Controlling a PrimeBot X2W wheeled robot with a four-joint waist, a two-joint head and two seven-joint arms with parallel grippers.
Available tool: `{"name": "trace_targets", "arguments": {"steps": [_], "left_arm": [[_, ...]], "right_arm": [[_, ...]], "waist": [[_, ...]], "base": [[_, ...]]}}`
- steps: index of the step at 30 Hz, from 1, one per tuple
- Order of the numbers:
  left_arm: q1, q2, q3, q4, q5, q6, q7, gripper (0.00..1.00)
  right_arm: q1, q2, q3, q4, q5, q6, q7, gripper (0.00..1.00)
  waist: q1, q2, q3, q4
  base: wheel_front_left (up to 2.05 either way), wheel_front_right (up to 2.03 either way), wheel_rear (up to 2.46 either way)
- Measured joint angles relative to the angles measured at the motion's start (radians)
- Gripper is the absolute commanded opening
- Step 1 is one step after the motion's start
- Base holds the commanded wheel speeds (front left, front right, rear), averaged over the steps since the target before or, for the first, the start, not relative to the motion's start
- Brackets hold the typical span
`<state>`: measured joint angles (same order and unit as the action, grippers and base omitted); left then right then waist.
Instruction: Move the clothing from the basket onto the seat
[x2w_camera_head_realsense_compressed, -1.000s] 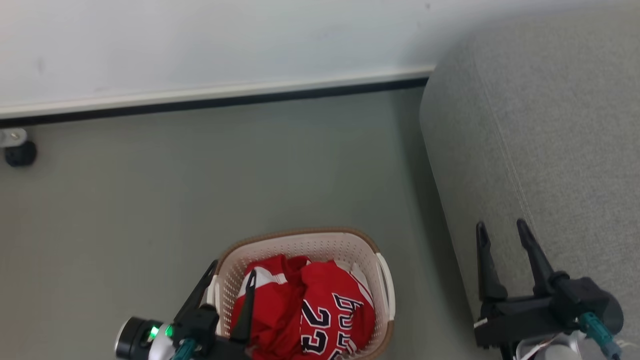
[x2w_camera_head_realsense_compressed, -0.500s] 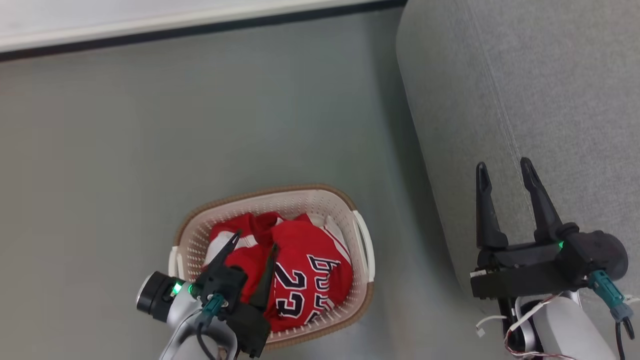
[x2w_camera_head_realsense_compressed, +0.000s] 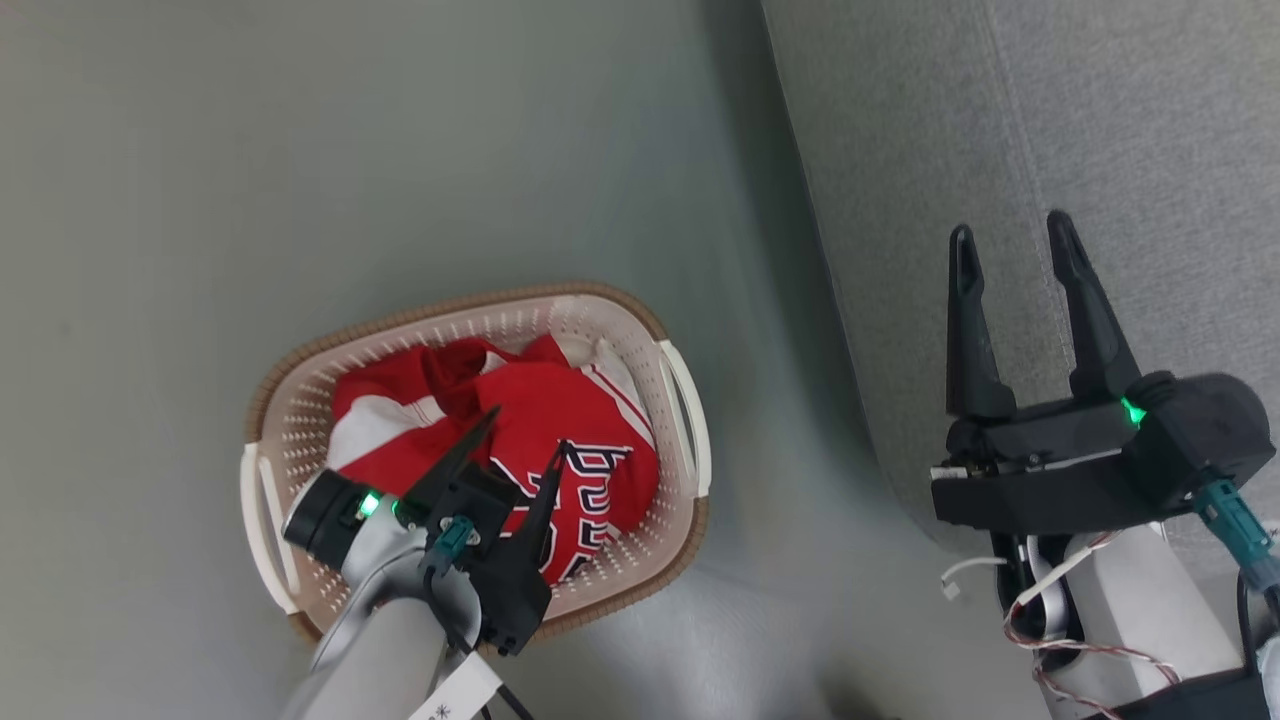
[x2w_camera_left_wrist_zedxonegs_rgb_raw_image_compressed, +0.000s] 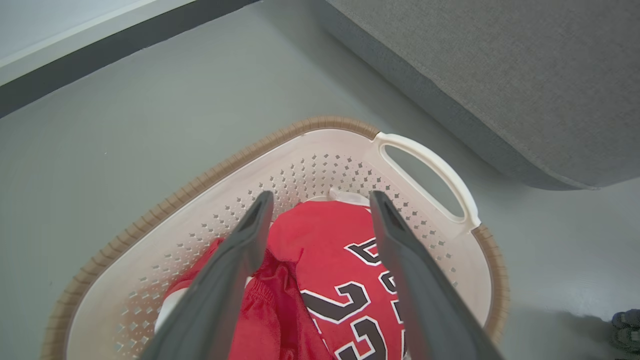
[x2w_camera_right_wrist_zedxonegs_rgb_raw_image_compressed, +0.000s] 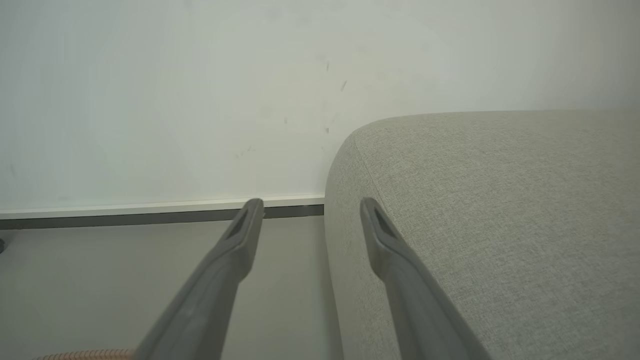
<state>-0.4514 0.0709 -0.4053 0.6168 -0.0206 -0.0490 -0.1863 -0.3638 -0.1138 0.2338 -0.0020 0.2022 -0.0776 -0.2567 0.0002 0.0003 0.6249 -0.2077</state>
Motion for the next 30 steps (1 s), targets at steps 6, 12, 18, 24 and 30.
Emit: {"name": "trace_targets", "arguments": {"steps": [6, 12, 18, 24, 30], "left_arm": [[-0.065, 0.004, -0.004, 0.033, 0.021, -0.013, 0.008, 1.00], [-0.131, 0.017, 0.001, 0.059, 0.025, -0.013, 0.010, 1.00], [-0.194, 0.028, 0.005, 0.091, 0.030, -0.022, 0.021, 1.00], [-0.206, 0.031, -0.001, 0.147, 0.033, -0.023, 0.026, 1.00], [-0.234, 0.031, 0.004, 0.178, 0.033, -0.021, 0.025, 1.00]], "right_arm": [[-0.052, 0.009, 0.005, -0.026, -0.002, 0.004, 0.000, 1.00], [-0.099, 0.018, 0.005, -0.053, -0.002, 0.007, 0.000, 1.00], [-0.154, 0.023, -0.002, -0.076, -0.003, 0.007, 0.000, 1.00], [-0.181, 0.030, -0.003, -0.057, -0.010, 0.009, 0.000, 1.00], [-0.190, 0.034, 0.000, -0.055, -0.010, 0.016, 0.000, 1.00]], "waist": [[-0.0001, -0.0001, 0.081, -0.021], [0.0000, 0.0000, 0.162, -0.038], [-0.0001, -0.0001, 0.242, -0.051], [0.0000, -0.0001, 0.304, -0.059], [-0.0001, -0.0001, 0.329, -0.065]], "base": [[0.00, 0.00, 0.00], [0.00, 0.00, 0.00], [0.00, 0.00, 0.00], [0.00, 0.00, 0.00], [0.00, 0.00, 0.00]]}}
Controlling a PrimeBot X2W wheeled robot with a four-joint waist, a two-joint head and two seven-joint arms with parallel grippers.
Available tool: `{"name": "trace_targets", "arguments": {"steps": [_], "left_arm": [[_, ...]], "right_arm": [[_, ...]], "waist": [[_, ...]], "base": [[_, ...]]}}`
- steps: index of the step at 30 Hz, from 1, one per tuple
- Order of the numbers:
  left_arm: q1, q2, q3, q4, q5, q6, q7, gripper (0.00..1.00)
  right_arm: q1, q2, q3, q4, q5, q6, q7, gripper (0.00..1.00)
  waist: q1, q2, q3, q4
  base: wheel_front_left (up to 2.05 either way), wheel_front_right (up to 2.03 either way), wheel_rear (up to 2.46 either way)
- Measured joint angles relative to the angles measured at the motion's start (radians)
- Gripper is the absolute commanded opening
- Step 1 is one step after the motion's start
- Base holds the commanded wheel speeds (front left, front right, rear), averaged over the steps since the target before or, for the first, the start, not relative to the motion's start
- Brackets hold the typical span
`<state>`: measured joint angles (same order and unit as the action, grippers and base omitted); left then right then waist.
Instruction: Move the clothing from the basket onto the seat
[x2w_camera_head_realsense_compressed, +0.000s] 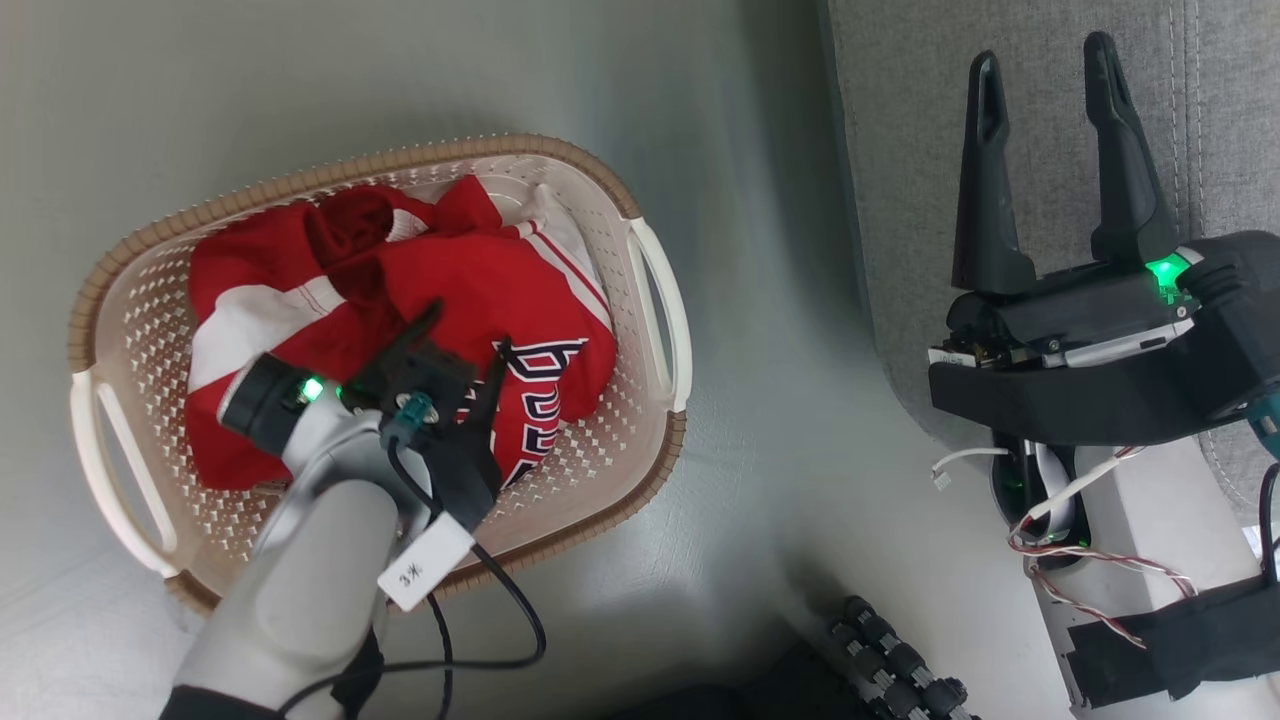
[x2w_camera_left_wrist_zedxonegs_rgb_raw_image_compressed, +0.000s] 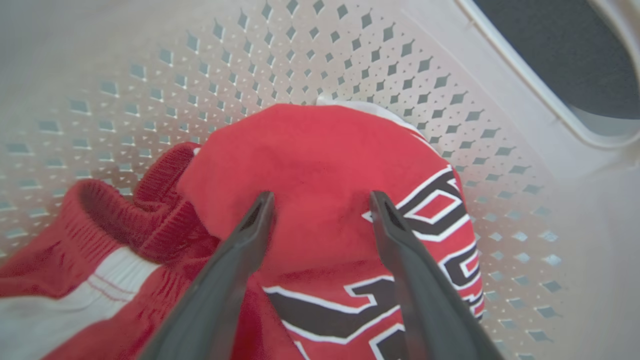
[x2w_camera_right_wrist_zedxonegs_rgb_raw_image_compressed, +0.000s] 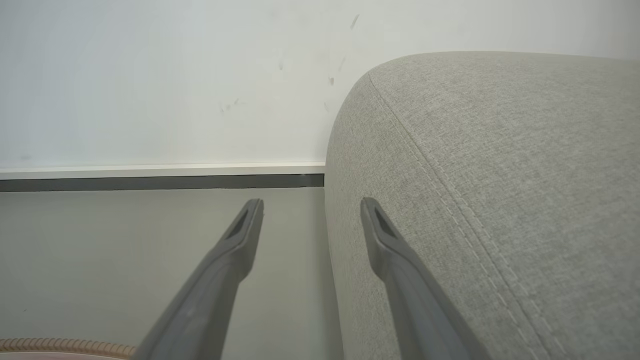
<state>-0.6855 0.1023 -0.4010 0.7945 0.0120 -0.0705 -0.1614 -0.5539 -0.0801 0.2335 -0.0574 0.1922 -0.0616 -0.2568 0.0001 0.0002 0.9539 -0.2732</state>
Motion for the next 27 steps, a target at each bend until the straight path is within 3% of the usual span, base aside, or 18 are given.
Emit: {"name": "trace_targets", "arguments": {"steps": [12, 20, 21, 22, 23, 24, 27], "left_arm": [[-0.051, 0.016, 0.029, 0.097, 0.009, 0.062, 0.029, 1.00], [-0.081, 0.014, 0.022, 0.149, 0.016, 0.070, 0.034, 1.00], [-0.084, 0.012, 0.019, 0.157, 0.017, 0.070, 0.038, 0.55], [-0.087, 0.010, 0.015, 0.165, 0.017, 0.070, 0.041, 0.39], [-0.088, 0.007, 0.012, 0.171, 0.017, 0.070, 0.046, 0.07], [-0.089, 0.004, 0.011, 0.177, 0.017, 0.070, 0.046, 0.00], [-0.095, -0.005, 0.007, 0.189, 0.017, 0.068, 0.045, 0.00]], "right_arm": [[-0.005, 0.006, 0.005, 0.007, -0.008, 0.001, 0.000, 1.00], [-0.005, 0.012, 0.018, 0.018, -0.011, 0.011, 0.000, 1.00], [-0.005, 0.012, 0.019, 0.020, -0.012, 0.012, 0.000, 1.00], [-0.005, 0.012, 0.019, 0.023, -0.014, 0.014, 0.000, 1.00], [-0.005, 0.012, 0.020, 0.024, -0.014, 0.015, 0.000, 1.00], [-0.005, 0.012, 0.020, 0.024, -0.015, 0.018, 0.000, 1.00], [-0.004, 0.013, 0.017, 0.026, -0.016, 0.018, 0.000, 1.00]], "waist": [[-0.0001, -0.0001, 0.025, -0.024], [-0.0002, -0.0002, 0.026, -0.035], [-0.0001, -0.0002, 0.025, -0.036], [-0.0001, -0.0002, 0.023, -0.037], [-0.0002, -0.0002, 0.022, -0.037], [-0.0002, -0.0002, 0.021, -0.038], [-0.0001, -0.0002, 0.020, -0.038]], "base": [[0.00, 0.00, 0.00], [0.00, 0.00, 0.00], [0.00, 0.00, 0.00], [0.00, 0.00, 0.00], [0.00, 0.00, 0.00], [0.00, 0.00, 0.00], [0.00, 0.00, 0.00]]}}
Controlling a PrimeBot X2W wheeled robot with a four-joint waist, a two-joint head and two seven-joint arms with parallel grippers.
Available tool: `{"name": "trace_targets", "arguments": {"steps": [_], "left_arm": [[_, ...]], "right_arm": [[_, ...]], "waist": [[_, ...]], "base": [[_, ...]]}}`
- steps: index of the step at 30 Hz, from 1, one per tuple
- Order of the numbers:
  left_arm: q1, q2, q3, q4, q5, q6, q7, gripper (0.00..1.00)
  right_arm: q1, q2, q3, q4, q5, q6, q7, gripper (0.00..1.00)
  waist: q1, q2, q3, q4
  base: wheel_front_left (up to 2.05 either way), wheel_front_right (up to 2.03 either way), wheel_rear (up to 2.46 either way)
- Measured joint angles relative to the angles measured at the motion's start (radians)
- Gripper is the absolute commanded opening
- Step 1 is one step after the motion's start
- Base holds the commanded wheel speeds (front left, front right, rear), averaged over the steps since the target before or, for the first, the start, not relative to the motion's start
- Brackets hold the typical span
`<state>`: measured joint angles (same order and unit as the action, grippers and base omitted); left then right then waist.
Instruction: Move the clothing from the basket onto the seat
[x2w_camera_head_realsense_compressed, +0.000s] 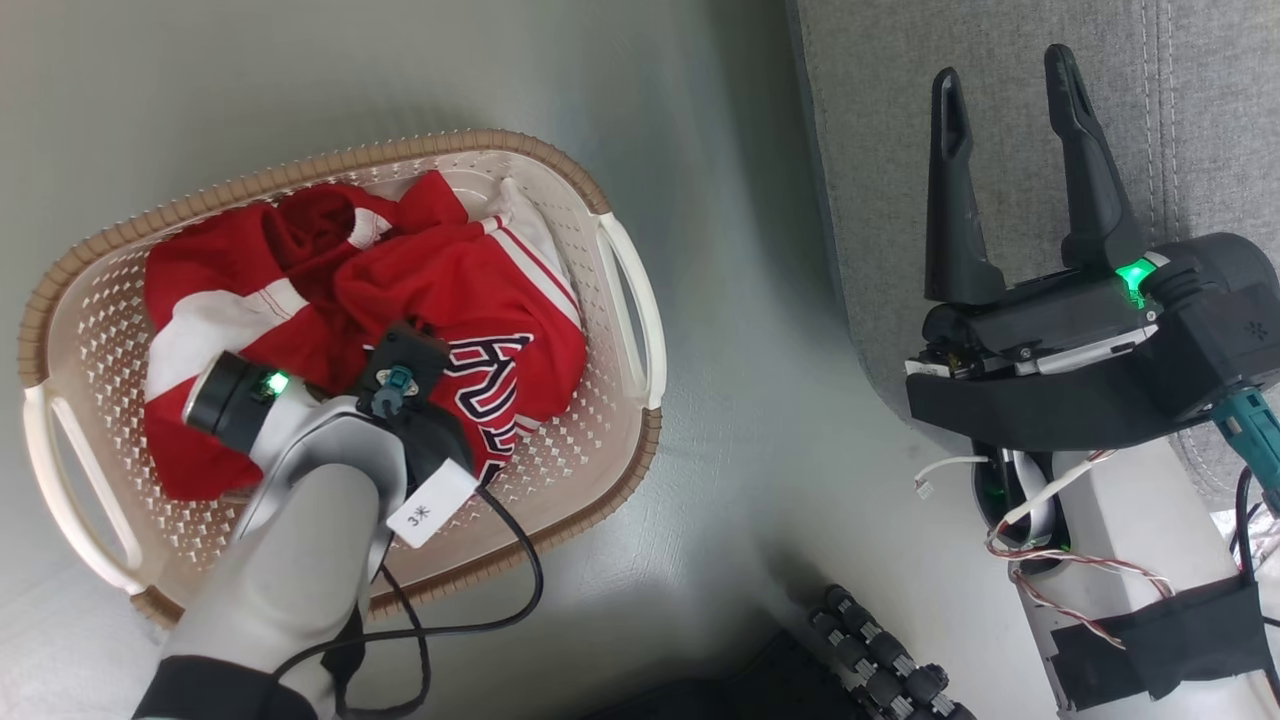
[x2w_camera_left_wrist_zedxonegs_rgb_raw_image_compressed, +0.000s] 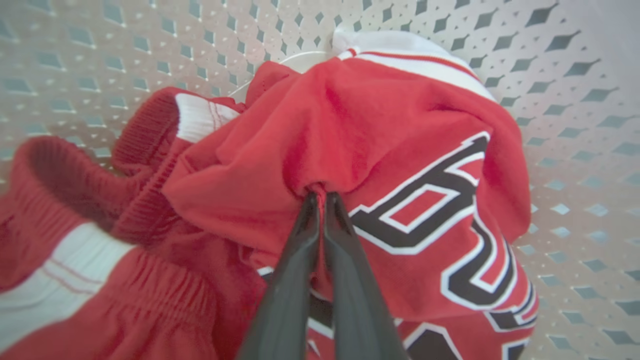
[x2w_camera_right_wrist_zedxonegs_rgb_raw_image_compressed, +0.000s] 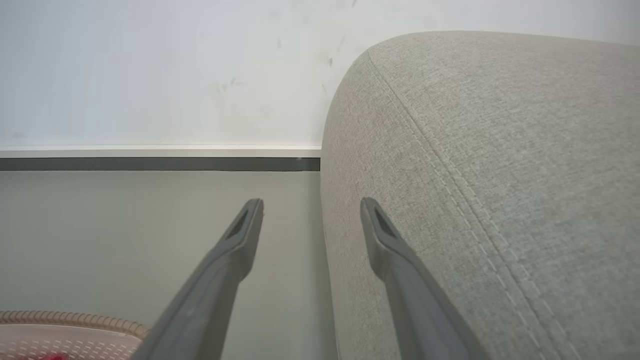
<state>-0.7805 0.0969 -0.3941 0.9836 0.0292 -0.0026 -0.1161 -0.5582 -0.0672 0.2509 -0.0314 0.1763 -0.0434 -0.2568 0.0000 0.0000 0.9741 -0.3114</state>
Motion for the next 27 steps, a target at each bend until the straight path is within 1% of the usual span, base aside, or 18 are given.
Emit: {"name": "trace_targets", "arguments": {"steps": [1, 5, 13, 17, 22, 27], "left_arm": [[-0.002, -0.004, -0.002, 0.003, 0.000, -0.006, 0.000, 0.00], [-0.005, -0.021, 0.000, 0.009, -0.008, -0.006, -0.025, 0.00], [0.009, -0.040, 0.026, 0.012, -0.061, -0.008, -0.099, 0.00], [0.032, -0.044, 0.027, 0.012, -0.087, -0.020, -0.116, 0.00], [0.047, -0.048, 0.020, -0.005, -0.096, -0.037, -0.128, 0.00], [0.069, -0.053, -0.005, -0.042, -0.103, -0.056, -0.134, 0.00]], "right_arm": [[0.001, 0.000, -0.004, 0.002, 0.000, 0.000, 0.000, 1.00], [0.001, 0.000, -0.013, 0.016, -0.002, 0.001, 0.000, 1.00], [0.000, -0.005, -0.026, 0.072, -0.009, 0.017, 0.000, 1.00], [0.004, -0.017, -0.040, 0.097, -0.009, 0.026, 0.000, 1.00], [0.025, -0.027, -0.050, 0.118, -0.013, 0.026, 0.000, 1.00], [0.054, -0.042, -0.068, 0.148, -0.014, 0.031, 0.000, 1.00]], "waist": [[0.0000, 0.0000, -0.001, 0.001], [0.0000, 0.0000, -0.011, 0.011], [0.0000, 0.0000, -0.062, 0.043], [0.0000, 0.0000, -0.103, 0.063], [0.0000, 0.0000, -0.148, 0.087], [-0.0001, 0.0000, -0.208, 0.121]], "base": [[0.00, 0.00, 0.00], [0.00, 0.00, 0.00], [0.00, 0.00, 0.00], [0.00, 0.00, 0.00], [0.00, 0.00, 0.00], [0.00, 0.00, 0.00]]}}
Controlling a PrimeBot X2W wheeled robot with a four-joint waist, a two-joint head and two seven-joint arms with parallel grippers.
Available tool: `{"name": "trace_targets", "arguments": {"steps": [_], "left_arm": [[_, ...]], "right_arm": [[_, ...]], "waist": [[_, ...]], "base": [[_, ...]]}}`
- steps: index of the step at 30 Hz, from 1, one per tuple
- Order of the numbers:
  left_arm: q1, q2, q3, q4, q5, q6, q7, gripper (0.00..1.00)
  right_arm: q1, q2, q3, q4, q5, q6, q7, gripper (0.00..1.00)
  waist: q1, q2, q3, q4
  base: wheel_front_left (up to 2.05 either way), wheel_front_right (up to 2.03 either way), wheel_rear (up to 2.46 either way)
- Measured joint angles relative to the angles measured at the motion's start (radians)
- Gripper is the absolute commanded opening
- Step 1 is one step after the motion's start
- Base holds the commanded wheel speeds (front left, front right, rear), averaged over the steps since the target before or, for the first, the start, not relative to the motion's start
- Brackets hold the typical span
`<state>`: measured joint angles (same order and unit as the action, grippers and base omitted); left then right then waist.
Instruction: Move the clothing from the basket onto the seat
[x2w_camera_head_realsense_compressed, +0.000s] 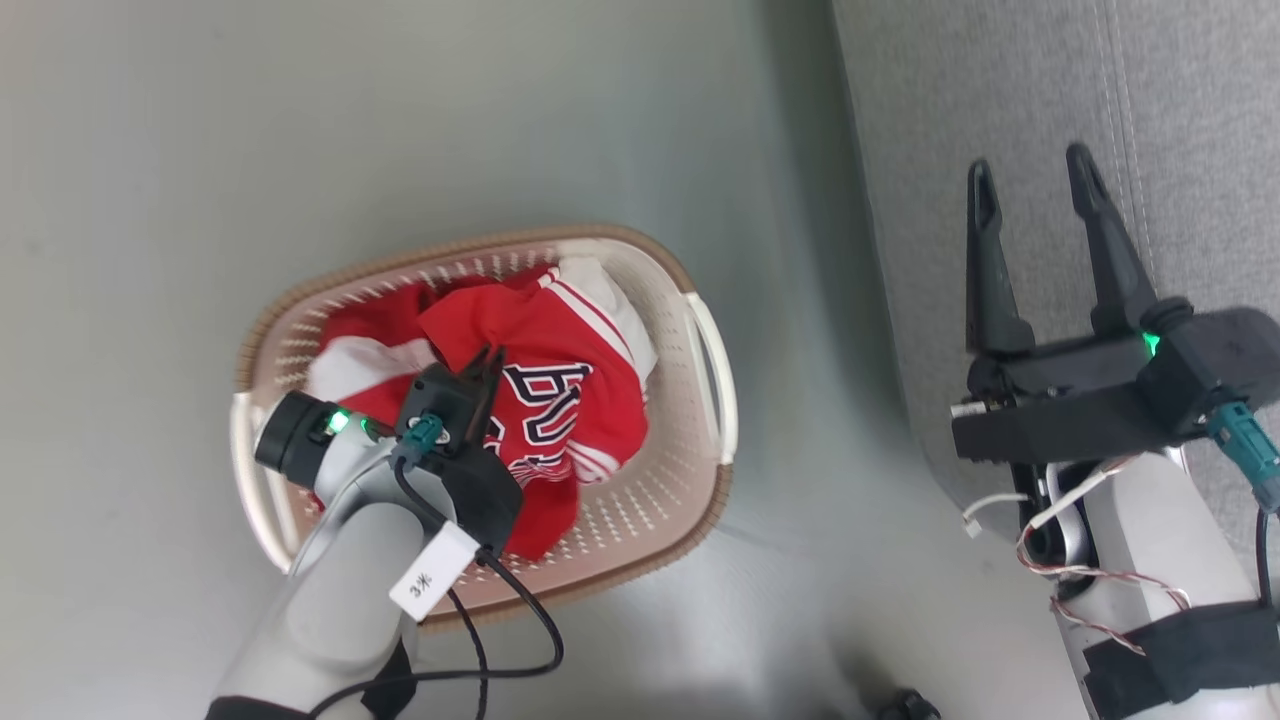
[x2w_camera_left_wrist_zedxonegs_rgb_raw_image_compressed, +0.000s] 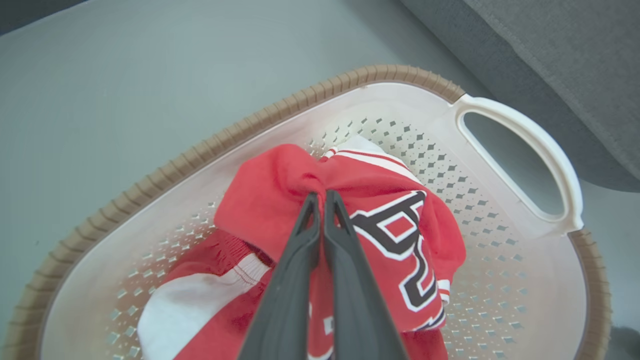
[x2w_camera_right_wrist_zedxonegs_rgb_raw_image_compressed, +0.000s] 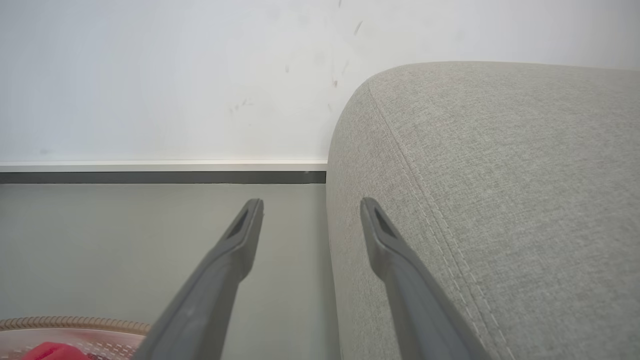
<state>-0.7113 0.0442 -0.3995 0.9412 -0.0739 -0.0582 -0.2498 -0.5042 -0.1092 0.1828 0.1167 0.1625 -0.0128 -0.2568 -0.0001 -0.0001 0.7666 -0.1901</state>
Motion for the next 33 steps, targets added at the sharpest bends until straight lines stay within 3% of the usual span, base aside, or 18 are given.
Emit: {"name": "trace_targets", "arguments": {"steps": [17, 33], "left_arm": [[0.102, -0.001, -0.091, -0.245, -0.143, -0.023, 0.000, 0.00], [0.104, -0.002, -0.081, -0.351, -0.158, -0.049, 0.000, 0.00]], "right_arm": [[0.094, -0.019, -0.038, 0.094, -0.004, 0.014, 0.000, 1.00], [0.147, -0.004, 0.014, 0.183, -0.004, 0.068, 0.000, 1.00]], "waist": [[-0.0001, -0.0001, -0.218, 0.119], [0.0000, -0.0001, -0.435, 0.200]], "base": [[0.00, 0.00, 0.00], [0.00, 0.00, 0.00]]}}
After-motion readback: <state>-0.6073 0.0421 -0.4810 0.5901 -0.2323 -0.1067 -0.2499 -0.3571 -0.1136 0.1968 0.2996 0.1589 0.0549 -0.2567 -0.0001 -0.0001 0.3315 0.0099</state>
